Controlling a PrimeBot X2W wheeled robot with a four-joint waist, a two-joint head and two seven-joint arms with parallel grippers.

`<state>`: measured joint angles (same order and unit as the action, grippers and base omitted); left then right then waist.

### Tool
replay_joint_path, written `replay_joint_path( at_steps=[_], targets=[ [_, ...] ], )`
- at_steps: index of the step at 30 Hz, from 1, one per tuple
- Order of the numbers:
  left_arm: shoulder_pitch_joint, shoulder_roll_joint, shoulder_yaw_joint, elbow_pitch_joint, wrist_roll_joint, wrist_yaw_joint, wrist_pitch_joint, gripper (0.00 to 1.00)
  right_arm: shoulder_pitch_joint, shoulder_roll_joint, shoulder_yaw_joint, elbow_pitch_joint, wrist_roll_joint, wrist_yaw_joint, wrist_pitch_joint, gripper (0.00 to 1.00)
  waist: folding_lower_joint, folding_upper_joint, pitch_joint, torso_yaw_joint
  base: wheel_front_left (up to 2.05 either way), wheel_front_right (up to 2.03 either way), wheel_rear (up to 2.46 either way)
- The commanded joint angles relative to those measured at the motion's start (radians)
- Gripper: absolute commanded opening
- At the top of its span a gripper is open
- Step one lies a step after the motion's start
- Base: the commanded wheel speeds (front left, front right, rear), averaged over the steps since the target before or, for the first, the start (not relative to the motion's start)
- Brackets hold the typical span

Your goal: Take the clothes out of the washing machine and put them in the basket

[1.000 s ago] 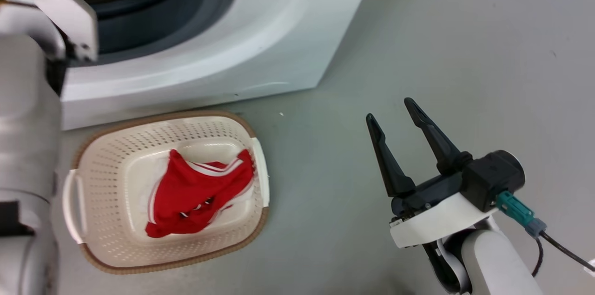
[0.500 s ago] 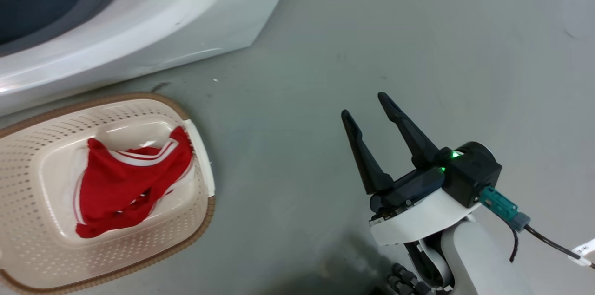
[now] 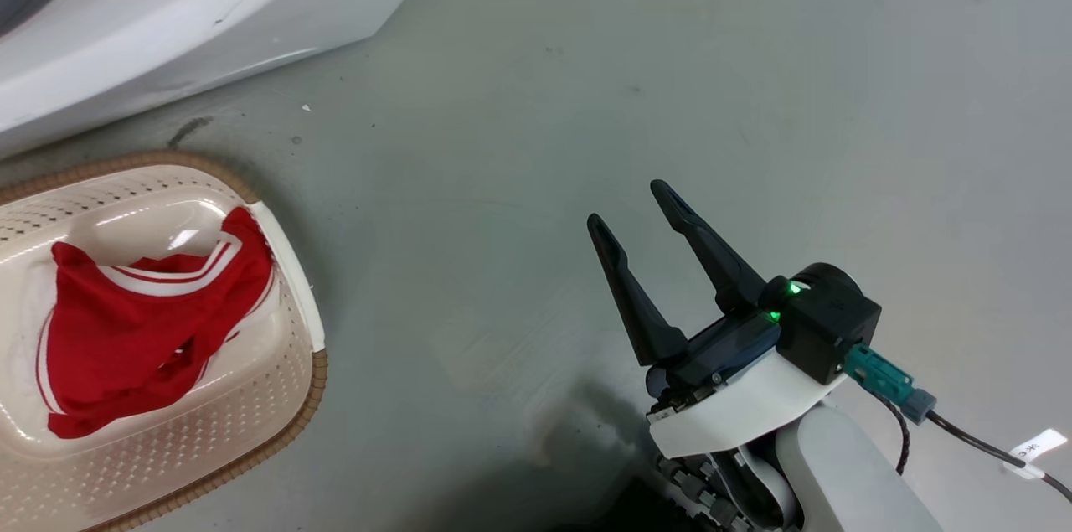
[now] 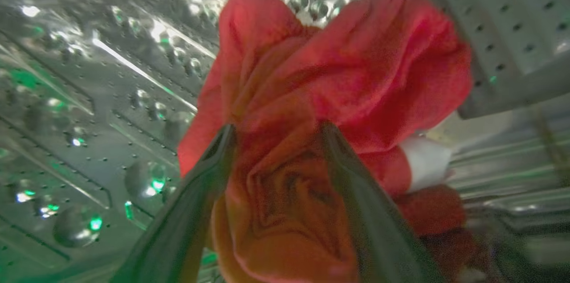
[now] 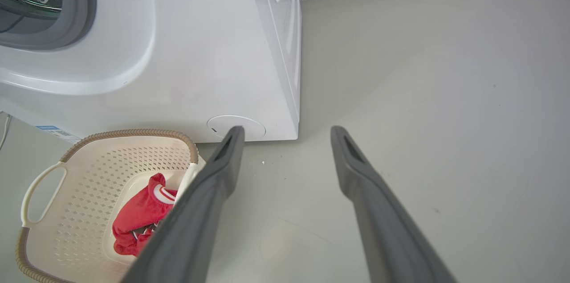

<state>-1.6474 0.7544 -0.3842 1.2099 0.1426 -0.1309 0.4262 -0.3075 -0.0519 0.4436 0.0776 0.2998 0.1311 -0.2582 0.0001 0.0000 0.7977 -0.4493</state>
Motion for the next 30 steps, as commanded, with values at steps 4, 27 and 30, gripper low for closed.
replay_joint_path(
  at_steps=[4, 27, 30],
  targets=[
    [-0.009, 0.031, -0.028, 0.008, -0.022, 0.001, 0.062, 1.00, -0.004, 0.003, 0.001, 0.004, 0.005, -0.001, -0.008, 1.00, -0.0001, 0.0000, 0.021, -0.007, 0.00, 0.00, 0.00],
    [0.193, -0.008, 0.100, -0.186, -0.239, 0.169, -0.406, 0.00, -0.029, 0.003, -0.047, 0.012, -0.015, -0.001, -0.007, 1.00, -0.0001, 0.0000, -0.082, 0.018, 0.00, 0.00, 0.00],
    [0.247, -0.038, 0.129, -0.166, -0.281, 0.175, -0.515, 0.00, -0.014, 0.003, -0.056, 0.022, -0.018, -0.001, -0.007, 1.00, -0.0001, 0.0000, -0.129, 0.021, 0.00, 0.00, 0.00]
  ],
)
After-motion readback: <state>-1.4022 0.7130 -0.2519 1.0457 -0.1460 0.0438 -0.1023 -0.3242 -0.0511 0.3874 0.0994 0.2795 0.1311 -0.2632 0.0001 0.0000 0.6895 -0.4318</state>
